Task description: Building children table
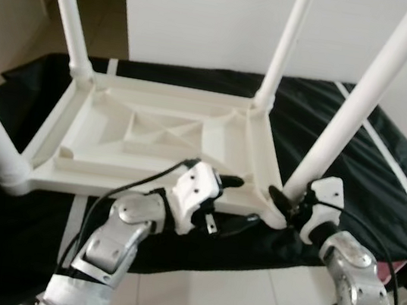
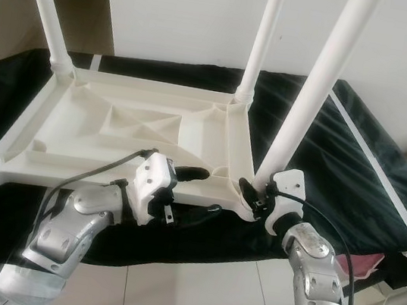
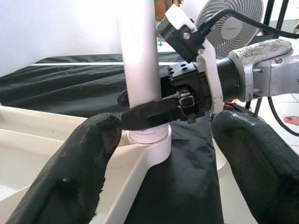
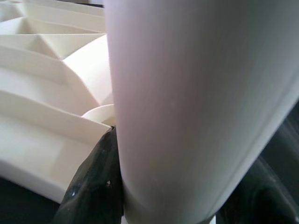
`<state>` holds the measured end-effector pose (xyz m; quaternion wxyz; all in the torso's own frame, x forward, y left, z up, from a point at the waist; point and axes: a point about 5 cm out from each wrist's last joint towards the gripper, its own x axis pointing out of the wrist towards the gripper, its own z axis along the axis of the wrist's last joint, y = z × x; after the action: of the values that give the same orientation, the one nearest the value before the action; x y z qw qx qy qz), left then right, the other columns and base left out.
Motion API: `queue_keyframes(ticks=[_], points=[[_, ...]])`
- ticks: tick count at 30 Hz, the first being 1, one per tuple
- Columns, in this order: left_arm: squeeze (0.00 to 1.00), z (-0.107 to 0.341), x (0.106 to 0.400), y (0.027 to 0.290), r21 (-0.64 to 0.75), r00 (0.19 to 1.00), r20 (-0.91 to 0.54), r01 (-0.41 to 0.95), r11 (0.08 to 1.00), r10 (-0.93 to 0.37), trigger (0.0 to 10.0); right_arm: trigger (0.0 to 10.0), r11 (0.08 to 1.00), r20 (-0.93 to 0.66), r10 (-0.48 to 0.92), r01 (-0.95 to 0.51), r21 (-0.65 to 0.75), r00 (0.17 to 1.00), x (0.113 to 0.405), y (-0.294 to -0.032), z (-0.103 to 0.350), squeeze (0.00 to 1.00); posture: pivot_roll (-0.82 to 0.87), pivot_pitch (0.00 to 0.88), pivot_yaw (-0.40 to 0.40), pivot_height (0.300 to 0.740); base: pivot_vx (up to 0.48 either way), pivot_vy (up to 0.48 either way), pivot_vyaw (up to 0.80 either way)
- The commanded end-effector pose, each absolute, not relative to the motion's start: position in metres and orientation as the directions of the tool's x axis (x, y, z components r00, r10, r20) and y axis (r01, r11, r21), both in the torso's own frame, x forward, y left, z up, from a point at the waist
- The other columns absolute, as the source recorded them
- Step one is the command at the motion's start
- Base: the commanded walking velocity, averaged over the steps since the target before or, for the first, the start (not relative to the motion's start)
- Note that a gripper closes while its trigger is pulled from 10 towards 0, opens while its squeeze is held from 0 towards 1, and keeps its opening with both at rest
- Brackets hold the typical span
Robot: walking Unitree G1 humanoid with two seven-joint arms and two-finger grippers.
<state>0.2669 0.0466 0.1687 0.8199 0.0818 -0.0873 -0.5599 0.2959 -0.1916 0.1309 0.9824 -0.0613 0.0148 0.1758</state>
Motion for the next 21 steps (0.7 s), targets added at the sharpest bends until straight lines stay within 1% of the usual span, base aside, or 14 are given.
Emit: queue_keyframes(ticks=[1,2,4,5,6,9,10,11,13,15,17,18,21], points=[[0.0,0.168,0.267,0.046,0.217,0.395,0.058,0.891,0.398,-0.917,10.0,10.0,0.97,-0.085,0.22,-0.227,-0.091,0.972,0.295,-0.194,0.127,0.0,-0.03,0.043,-0.043,0.74,0.0,0.0,0.0],[0.0,0.168,0.267,0.046,0.217,0.395,0.058,0.891,0.398,-0.917,10.0,10.0,0.97,-0.085,0.22,-0.227,-0.091,0.972,0.295,-0.194,0.127,0.0,-0.03,0.043,-0.043,0.74,0.0,0.0,0.0],[0.0,0.168,0.266,0.046,0.218,0.395,0.058,0.891,0.398,-0.917,10.0,10.0,0.987,-0.091,0.144,-0.15,-0.056,0.985,0.295,-0.193,0.126,0.0,-0.03,0.045,-0.043,0.74,0.0,0.0,0.0],[0.0,0.168,0.266,0.046,0.218,0.395,0.058,0.891,0.398,-0.917,10.0,10.0,0.987,-0.091,0.144,-0.15,-0.056,0.985,0.295,-0.193,0.126,0.0,-0.03,0.045,-0.043,0.74,0.0,0.0,0.0],[0.0,0.168,0.266,0.046,0.218,0.395,0.059,0.891,0.398,-0.917,10.0,10.0,0.993,-0.093,0.1,-0.104,-0.047,0.991,0.294,-0.191,0.123,0.0,-0.02,0.045,-0.047,0.74,0.0,0.0,0.0],[0.0,0.168,0.266,0.045,0.214,0.396,0.062,0.891,0.4,-0.916,10.0,10.0,0.994,-0.113,-0.103,0.106,0.018,0.988,0.29,-0.178,0.114,0.0,-0.02,0.045,-0.053,0.74,0.0,0.0,0.0],[0.0,0.168,0.266,0.044,0.213,0.397,0.063,0.891,0.401,-0.916,10.0,10.0,0.978,-0.115,-0.202,0.206,0.022,0.973,0.287,-0.173,0.111,0.0,-0.02,0.045,-0.056,0.74,0.0,0.0,0.0],[0.0,0.168,0.266,0.044,0.213,0.397,0.063,0.891,0.401,-0.916,10.0,10.0,0.978,-0.115,-0.202,0.206,0.022,0.973,0.287,-0.173,0.111,0.0,-0.02,0.045,-0.056,0.74,0.0,0.0,0.0],[0.0,0.168,0.266,0.044,0.21,0.399,0.065,0.89,0.404,-0.914,10.0,10.0,0.967,-0.125,-0.248,0.253,0.029,0.961,0.285,-0.169,0.109,0.0,-0.02,0.045,-0.058,0.74,0.0,0.0,0.0],[0.0,0.168,0.265,0.044,0.206,0.403,0.068,0.89,0.408,-0.913,10.0,10.0,0.958,-0.148,-0.273,0.282,0.045,0.951,0.283,-0.16,0.106,0.0,-0.01,0.044,-0.06,0.74,0.0,0.0,0.0],[0.0,0.168,0.265,0.044,0.205,0.404,0.069,0.889,0.41,-0.912,10.0,10.0,0.963,-0.179,-0.24,0.257,0.076,0.954,0.282,-0.145,0.103,0.0,-0.01,0.044,-0.062,0.74,0.0,0.0,0.0],[0.0,0.168,0.265,0.045,0.205,0.404,0.069,0.889,0.41,-0.912,10.0,10.0,0.965,-0.185,-0.229,0.247,0.084,0.956,0.282,-0.142,0.103,0.0,-0.01,0.044,-0.062,0.74,0.0,0.0,0.0],[0.0,0.168,0.265,0.044,0.206,0.404,0.068,0.889,0.409,-0.912,10.0,10.0,0.964,-0.174,-0.234,0.252,0.088,0.957,0.283,-0.147,0.105,0.0,-0.01,0.042,-0.061,0.74,0.0,0.0,0.0]])
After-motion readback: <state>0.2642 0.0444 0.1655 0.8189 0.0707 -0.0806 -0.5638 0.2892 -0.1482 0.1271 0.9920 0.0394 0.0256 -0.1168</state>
